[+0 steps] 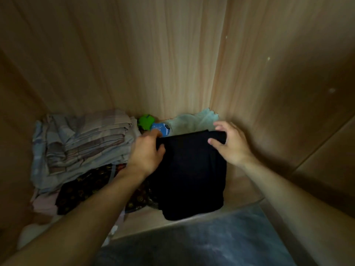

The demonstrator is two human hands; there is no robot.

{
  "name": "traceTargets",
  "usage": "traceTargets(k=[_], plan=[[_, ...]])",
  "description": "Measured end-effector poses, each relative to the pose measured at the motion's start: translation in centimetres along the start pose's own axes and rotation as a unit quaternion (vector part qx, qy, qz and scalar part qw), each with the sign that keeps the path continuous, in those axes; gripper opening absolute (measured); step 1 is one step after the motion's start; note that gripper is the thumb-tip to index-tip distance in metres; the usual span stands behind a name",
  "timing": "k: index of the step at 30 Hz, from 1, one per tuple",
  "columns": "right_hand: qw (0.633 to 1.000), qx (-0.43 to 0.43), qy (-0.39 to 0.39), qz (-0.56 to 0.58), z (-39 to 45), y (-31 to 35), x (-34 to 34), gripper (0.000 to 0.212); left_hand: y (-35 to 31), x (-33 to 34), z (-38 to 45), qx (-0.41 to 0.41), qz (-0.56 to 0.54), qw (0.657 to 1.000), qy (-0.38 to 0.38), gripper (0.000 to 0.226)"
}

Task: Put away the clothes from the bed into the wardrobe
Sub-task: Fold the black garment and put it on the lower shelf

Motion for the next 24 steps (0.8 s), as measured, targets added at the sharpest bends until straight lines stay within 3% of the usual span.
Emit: traceTargets(k=[2, 6, 9, 12, 14, 17, 24], plan=[[0.999, 0.022, -0.004, -0.045, 1.2, -0.7, 1.3, 0.060, 1.1, 1.1, 1.3, -0.029, 0.051, 0.998, -0.009, 0.037], [0.995, -0.032, 0.021, -0.090, 0.3, -1.3, 5.2, 0.054, 2.8, 5.9, -0.3, -0.015, 0.118, 0.992, 0.050, 0.041], [0.981, -0.016, 0.136, -0.141, -0.3, -3.5, 11.7, 0.066, 5.3, 11.4, -0.5, -0.036, 0.167, 0.976, 0.133, 0.059], [0.948, -0.029, 0.224, -0.223, -2.3, -7.0, 18.6, 0.099, 8.3, 17.5, -1.0, -0.029, 0.201, 0.957, 0.206, 0.071], [0.949, -0.053, 0.186, -0.249, -3.1, -8.8, 20.7, 0.090, 10.5, 20.2, -1.2, -0.013, 0.211, 0.958, 0.192, 0.080], [0.955, -0.069, 0.131, -0.258, -2.9, -9.9, 21.3, 0.069, 12.2, 21.7, -0.5, -0.003, 0.191, 0.968, 0.164, 0.071], [0.950, -0.062, 0.148, -0.267, -2.7, -9.6, 21.2, 0.068, 12.0, 21.6, -0.2, 0.001, 0.180, 0.968, 0.177, 0.067]])
Point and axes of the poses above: each hand's wrist, its own z-axis towards the middle knuckle, its own x-axis out of the palm, y = z × x, the point moved 8 cm from there along z, towards the middle knuckle, and after that the axes turned 4 degrees about -z, right-handed, at the moved point
